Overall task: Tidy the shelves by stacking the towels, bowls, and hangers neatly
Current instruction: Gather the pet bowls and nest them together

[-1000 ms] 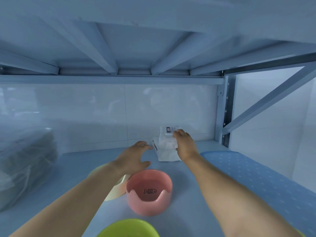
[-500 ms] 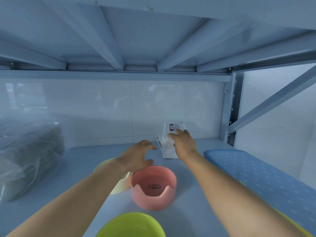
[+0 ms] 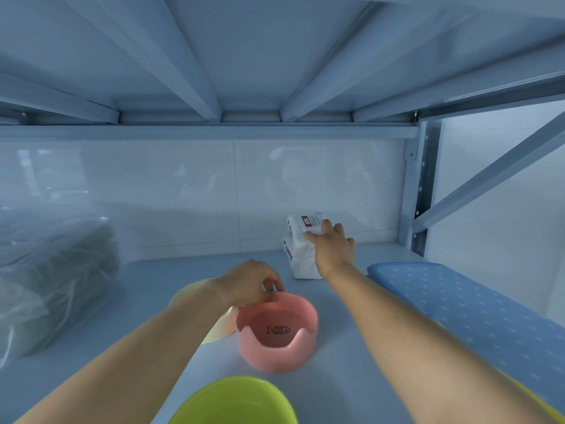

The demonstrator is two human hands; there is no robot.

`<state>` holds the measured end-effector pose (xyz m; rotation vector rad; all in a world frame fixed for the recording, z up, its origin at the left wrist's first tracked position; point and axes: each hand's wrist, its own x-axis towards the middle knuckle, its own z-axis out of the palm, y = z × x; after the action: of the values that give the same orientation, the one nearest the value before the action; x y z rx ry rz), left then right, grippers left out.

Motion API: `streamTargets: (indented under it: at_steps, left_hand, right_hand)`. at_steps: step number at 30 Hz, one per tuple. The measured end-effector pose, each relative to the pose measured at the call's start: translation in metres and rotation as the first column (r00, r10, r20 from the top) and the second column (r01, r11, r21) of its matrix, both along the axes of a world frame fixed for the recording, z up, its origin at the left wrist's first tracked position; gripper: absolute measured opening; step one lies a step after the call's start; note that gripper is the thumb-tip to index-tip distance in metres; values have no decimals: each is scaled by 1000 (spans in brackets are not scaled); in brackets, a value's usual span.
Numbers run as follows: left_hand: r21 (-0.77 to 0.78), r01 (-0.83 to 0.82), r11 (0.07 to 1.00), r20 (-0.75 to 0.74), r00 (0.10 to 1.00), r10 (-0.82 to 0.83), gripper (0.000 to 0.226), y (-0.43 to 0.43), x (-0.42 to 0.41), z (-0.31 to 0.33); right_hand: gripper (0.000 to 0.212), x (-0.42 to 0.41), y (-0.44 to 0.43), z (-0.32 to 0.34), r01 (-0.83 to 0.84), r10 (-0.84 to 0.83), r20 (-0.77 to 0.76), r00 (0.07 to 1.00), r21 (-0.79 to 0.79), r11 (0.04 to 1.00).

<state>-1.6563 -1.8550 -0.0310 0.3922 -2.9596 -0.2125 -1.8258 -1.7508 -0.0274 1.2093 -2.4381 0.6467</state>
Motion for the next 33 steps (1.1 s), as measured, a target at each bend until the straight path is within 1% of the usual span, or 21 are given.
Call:
streamTargets:
  at_steps: [2, 3, 5, 6, 8, 9, 11, 14, 17, 18, 20, 22, 24, 26, 28, 30, 33]
  left_hand:
    - [-4, -19, 1000, -7, 1000, 18, 19, 1, 1, 0]
    - [-7, -30, 1000, -13, 999, 30, 19, 2, 1, 0]
    - [-16, -53, 998, -34, 998, 52, 18, 4, 0, -2]
    - [-24, -64, 998, -46, 997, 63, 19, 5, 0, -3]
    - [-51, -82, 995, -65, 995, 79, 20, 7, -1, -5]
    - [-63, -89, 994, -73, 994, 85, 22, 8, -1, -6]
    - [-70, -105, 992, -89, 991, 99, 23, 9, -3, -7]
    - [-78, -138, 987, -100, 986, 130, 24, 12, -5, -8]
    - [-80, -176, 981, -113, 980, 166, 26, 12, -7, -10]
    - [-81, -183, 980, -115, 978, 173, 26, 12, -8, -11]
    - [-69, -180, 981, -126, 977, 171, 27, 11, -8, -11]
    - [-47, -168, 985, -154, 975, 159, 28, 9, -5, -9]
    - [-23, -159, 987, -207, 967, 151, 24, 5, 2, -4]
    - [-17, -160, 987, -257, 955, 150, 19, -3, 15, 2]
    - [-40, -185, 982, -283, 945, 166, 16, -12, 34, 8]
    - [-61, -237, 969, -299, 931, 209, 15, -24, 56, 15]
    - [-84, -309, 947, -313, 911, 270, 16, -38, 93, 29]
  right_hand:
    - [39, -1, -2, -2, 4, -4, -2, 1000, -18, 1000]
    - [34, -1, -2, -1, 1, 1, 47, 999, -59, 998]
    - [16, -4, -2, 0, 30, 1, 187, 982, -167, 986]
    - [16, -3, -1, 1, 45, 1, 224, 975, -201, 979]
    - [21, -4, 0, 0, 41, -2, 218, 976, -178, 983]
    - [24, -4, 0, -1, 36, -4, 199, 980, -155, 987]
    - [26, -5, 0, -1, 37, -27, 113, 993, -83, 996]
    - [13, 0, 0, 1, 55, -49, 57, 997, -112, 992]
    - [36, 1, -4, 1, 75, -62, 86, 994, -164, 984]
    - [34, 1, -5, 1, 72, -57, 98, 994, -157, 985]
    - [16, 1, -7, 3, 72, -69, 50, 996, -59, 996]
    - [26, 1, -9, 2, 80, -79, -39, 996, 33, 996]
    - [32, 5, -9, 0, 70, -69, -94, 993, 8, 998]
    - [37, 16, -7, -1, -15, 9, -107, 994, -63, 998]
    - [40, 33, -9, -1, -146, 139, -80, 987, -98, 984]
    - [41, 53, -14, 3, -267, 261, -60, 963, -131, 955]
    - [42, 87, -26, 11, -386, 381, -62, 922, -162, 908]
